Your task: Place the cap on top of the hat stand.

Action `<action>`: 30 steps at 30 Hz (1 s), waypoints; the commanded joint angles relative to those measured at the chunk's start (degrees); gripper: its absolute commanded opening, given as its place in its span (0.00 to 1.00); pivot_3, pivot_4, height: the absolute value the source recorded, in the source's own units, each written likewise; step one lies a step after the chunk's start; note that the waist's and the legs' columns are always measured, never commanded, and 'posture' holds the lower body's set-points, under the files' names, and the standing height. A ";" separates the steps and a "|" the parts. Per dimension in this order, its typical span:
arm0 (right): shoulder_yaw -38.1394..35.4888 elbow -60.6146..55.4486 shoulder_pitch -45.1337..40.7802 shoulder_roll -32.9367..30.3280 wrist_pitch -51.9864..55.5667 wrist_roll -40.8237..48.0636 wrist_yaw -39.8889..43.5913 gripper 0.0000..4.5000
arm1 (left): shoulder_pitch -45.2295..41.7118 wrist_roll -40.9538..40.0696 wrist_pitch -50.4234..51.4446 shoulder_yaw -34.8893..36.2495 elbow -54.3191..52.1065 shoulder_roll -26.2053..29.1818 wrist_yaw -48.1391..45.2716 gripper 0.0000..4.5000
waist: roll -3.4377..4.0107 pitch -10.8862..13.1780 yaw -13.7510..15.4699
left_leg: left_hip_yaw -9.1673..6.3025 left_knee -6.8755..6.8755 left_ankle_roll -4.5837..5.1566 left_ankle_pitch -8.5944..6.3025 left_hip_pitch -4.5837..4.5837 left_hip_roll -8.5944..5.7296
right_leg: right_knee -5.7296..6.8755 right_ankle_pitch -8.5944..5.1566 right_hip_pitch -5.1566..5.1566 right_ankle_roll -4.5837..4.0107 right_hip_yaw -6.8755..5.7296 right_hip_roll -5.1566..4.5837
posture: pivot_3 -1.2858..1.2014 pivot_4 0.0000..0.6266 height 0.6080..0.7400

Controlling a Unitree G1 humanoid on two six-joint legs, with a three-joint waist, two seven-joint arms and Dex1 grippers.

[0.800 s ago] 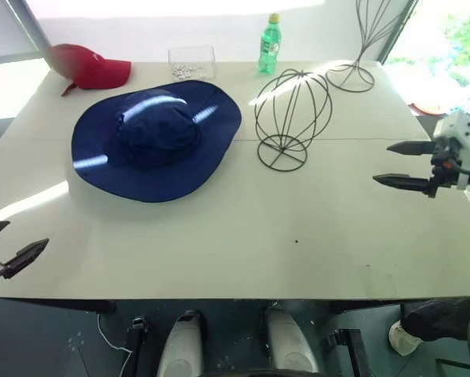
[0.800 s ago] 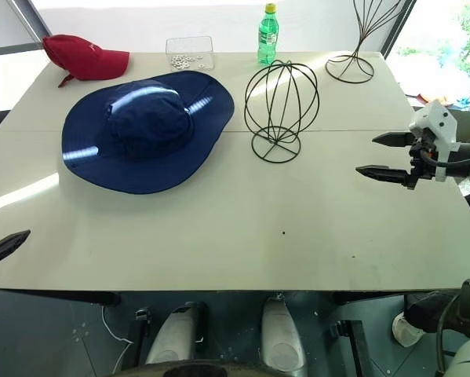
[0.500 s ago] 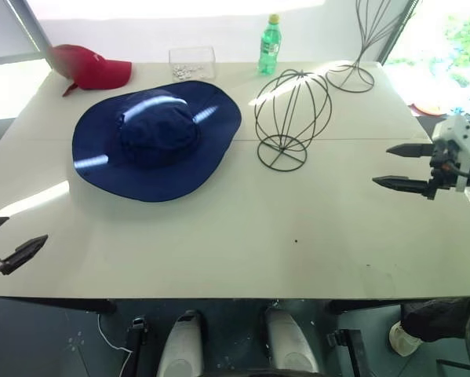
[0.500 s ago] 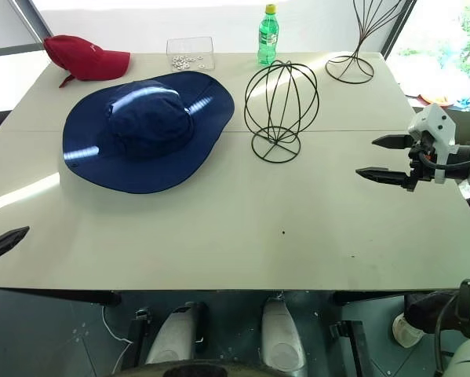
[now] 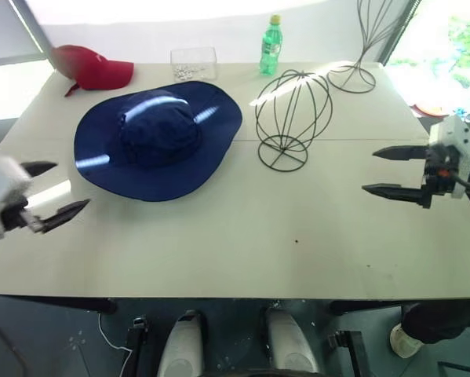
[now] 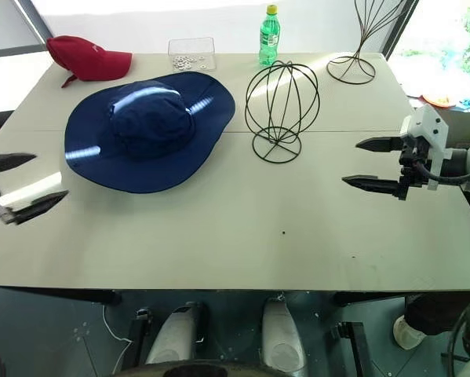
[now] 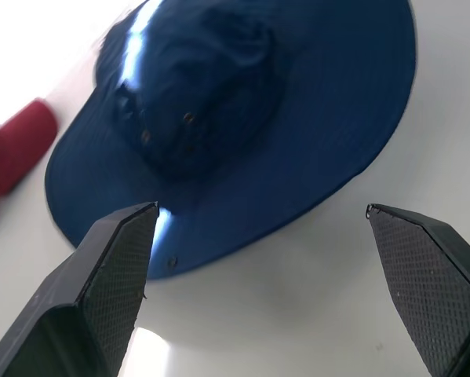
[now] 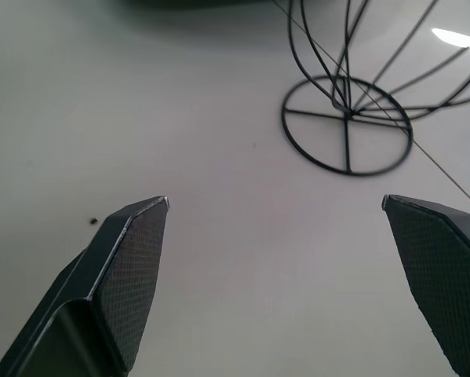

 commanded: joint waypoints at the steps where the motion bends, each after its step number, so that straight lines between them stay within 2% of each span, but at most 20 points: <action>1: -5.92 -14.35 5.32 -0.07 6.85 6.23 -3.92 1.00 | -4.79 9.60 -11.09 -9.33 1.03 1.34 1.74 0.98 | 0.00 -0.01 -0.06 | 0.00 0.00 0.00 0.00 0.00 0.00 | 0.01 0.00 0.00 0.00 0.00 0.01 | 0.52 0.24 0.99; 5: -9.63 -25.80 12.22 1.11 12.37 10.50 -8.61 1.00 | -8.49 20.59 -24.57 -18.67 7.08 0.89 3.71 0.98 | 0.00 -0.01 -0.10 | -0.01 0.01 0.00 0.00 0.02 0.01 | 0.01 0.01 0.01 0.01 0.01 0.02 | 0.52 0.24 0.99; 11: -12.72 -32.54 16.52 2.58 16.86 14.23 -15.07 1.00 | -15.83 34.25 -39.69 -29.70 18.82 -1.40 10.62 0.98 | -0.06 -0.02 0.31 | -0.01 0.09 0.01 0.00 0.02 0.01 | 0.00 0.01 0.08 0.01 0.02 0.02 | 0.52 0.24 0.99; 20: -13.88 -35.32 16.96 2.60 18.99 17.86 -20.44 1.00 | -31.74 51.79 -49.87 -40.81 38.62 -8.89 28.13 0.98 | -0.09 -0.05 1.73 | -0.03 0.28 0.02 0.01 -0.06 0.00 | 0.02 0.21 0.14 0.37 0.01 0.04 | 0.52 0.24 0.99; 26: -13.74 -35.58 15.86 2.03 19.49 19.47 -22.27 1.00 | -38.54 58.98 -51.72 -46.29 48.31 -12.32 36.49 0.98 | -0.10 -0.06 1.81 | -0.04 0.42 0.02 0.01 -0.11 0.00 | 0.03 0.27 0.17 0.47 0.01 0.03 | 0.52 0.24 0.99; 28: -13.30 -35.46 15.45 1.93 19.41 19.54 -22.71 1.00 | -39.90 59.12 -51.94 -46.90 50.38 -13.38 38.08 0.87 | -0.10 -0.07 1.87 | -0.07 0.55 0.02 0.01 -0.11 0.00 | 0.07 0.27 0.25 0.48 0.00 0.04 | 0.52 0.24 0.99; 30: -13.12 -35.45 15.21 1.84 19.43 19.65 -22.99 1.00 | -40.52 58.86 -52.49 -47.15 51.46 -13.74 38.66 0.69 | -0.10 -0.07 1.73 | -0.08 0.66 0.03 0.01 -0.14 0.00 | 0.07 0.28 0.28 0.49 -0.01 0.04 | 0.52 0.24 0.99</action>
